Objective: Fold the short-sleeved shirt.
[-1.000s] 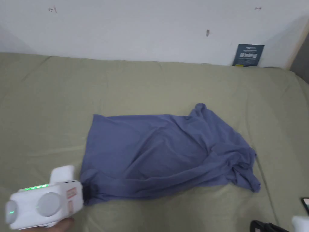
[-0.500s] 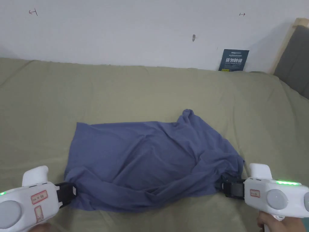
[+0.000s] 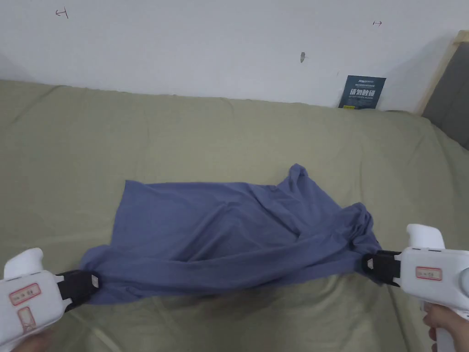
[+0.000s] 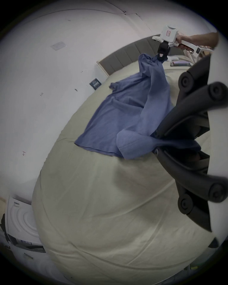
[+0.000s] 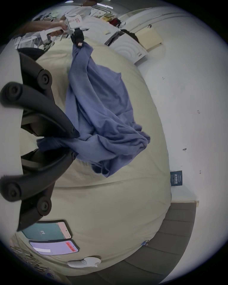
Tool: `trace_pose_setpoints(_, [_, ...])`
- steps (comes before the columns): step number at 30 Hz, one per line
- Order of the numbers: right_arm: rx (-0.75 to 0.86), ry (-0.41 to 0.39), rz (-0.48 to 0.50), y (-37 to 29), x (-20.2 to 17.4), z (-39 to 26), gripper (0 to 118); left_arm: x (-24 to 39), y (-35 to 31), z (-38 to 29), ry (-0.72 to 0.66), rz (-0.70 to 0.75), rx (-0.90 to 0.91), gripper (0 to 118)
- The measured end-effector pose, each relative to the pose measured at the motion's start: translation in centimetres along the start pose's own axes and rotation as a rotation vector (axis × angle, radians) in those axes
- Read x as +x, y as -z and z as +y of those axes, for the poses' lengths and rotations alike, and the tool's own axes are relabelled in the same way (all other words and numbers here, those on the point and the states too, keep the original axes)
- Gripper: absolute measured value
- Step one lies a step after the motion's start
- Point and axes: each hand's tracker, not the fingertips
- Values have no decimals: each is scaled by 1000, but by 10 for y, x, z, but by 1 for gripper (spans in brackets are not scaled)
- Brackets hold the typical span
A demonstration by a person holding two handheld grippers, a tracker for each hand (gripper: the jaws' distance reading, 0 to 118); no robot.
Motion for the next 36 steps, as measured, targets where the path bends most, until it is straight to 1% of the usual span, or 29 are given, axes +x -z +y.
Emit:
trace_pose_setpoints(2, [1, -9, 6, -19, -4, 3, 13, 6, -14, 2, 10, -13, -2, 5])
trace_pose_setpoints(4, [-10, -37, 26, -37, -7, 1, 13, 9, -30, 4, 16, -32, 1, 5])
trace_pose_setpoints(6, [-20, -41, 41, -53, -9, -7, 13, 12, -46, 2, 22, -53, 5, 5])
trace_pose_setpoints(8, [-48, -56, 69, -67, -10, -21, 13, 14, -61, -2, 34, -53, -7, 5])
trace_pose_setpoints(10, [-67, -69, 74, -79, -15, -41, 13, 13, -76, -8, 45, -57, -27, 5])
trace_pose_setpoints(12, [-106, -76, 80, -85, -17, -65, 13, 9, -85, -19, 59, -29, -55, 5])
trace_pose_setpoints(14, [-138, -39, 79, -85, -12, -90, 13, 1, -90, -29, 68, 3, -92, 5])
trace_pose_setpoints(15, [-150, -1, 83, -78, 6, -102, 13, -4, -91, -37, 75, 33, -96, 5])
trace_pose_setpoints(17, [-165, 15, 74, -70, 13, -124, 13, -12, -86, -49, 89, 76, -132, 5])
trace_pose_setpoints(19, [-151, 45, 67, -58, 21, -141, 13, -20, -73, -56, 103, 88, -139, 5])
trace_pose_setpoints(20, [-106, 63, 75, -54, 23, -147, 16, -23, -67, -59, 103, 86, -136, 5])
trace_pose_setpoints(21, [-70, 68, 75, -51, 25, -151, 25, -25, -61, -63, 116, 87, -133, 8])
trace_pose_setpoints(22, [-46, 57, 58, -50, 26, -154, 51, -26, -59, -63, 127, 87, -129, 29])
trace_pose_setpoints(23, [-29, 41, 49, -51, 29, -155, 79, -26, -60, -66, 140, 89, -121, 65])
trace_pose_setpoints(24, [-39, 35, 40, -56, 28, -156, 105, -23, -65, -67, 174, 109, -118, 99])
trace_pose_setpoints(25, [-40, 34, 49, -64, 27, -156, 118, -21, -76, -68, 208, 105, -84, 115])
trace_pose_setpoints(26, [-27, 30, 67, -76, 24, -155, 118, -21, -89, -69, 238, 83, -45, 115])
trace_pose_setpoints(28, [13, 18, 67, -96, 16, -151, 118, -12, -108, -69, 292, 71, 28, 115])
trace_pose_setpoints(29, [73, -1, 53, -106, 9, -148, 118, -7, -119, -70, 315, 101, 47, 115])
trace_pose_setpoints(31, [181, -41, 19, -123, -8, -140, 118, 7, -135, -70, 371, 113, 128, 115])
trace_pose_setpoints(32, [218, -52, 29, -128, -16, -135, 118, 16, -138, -70, 409, 149, 167, 115])
trace_pose_setpoints(33, [235, -59, 40, -130, -24, -129, 115, 25, -138, -68, 454, 176, 198, 113])
trace_pose_setpoints(34, [241, -69, 46, -131, -31, -124, 95, 35, -135, -63, 521, 216, 231, 107])
trace_pose_setpoints(35, [253, -92, 42, -127, -39, -119, 63, 42, -128, -59, 549, 241, 188, 89])
trace_pose_setpoints(36, [282, -123, 14, -123, -47, -115, 29, 47, -119, -51, 574, 262, 174, 53])
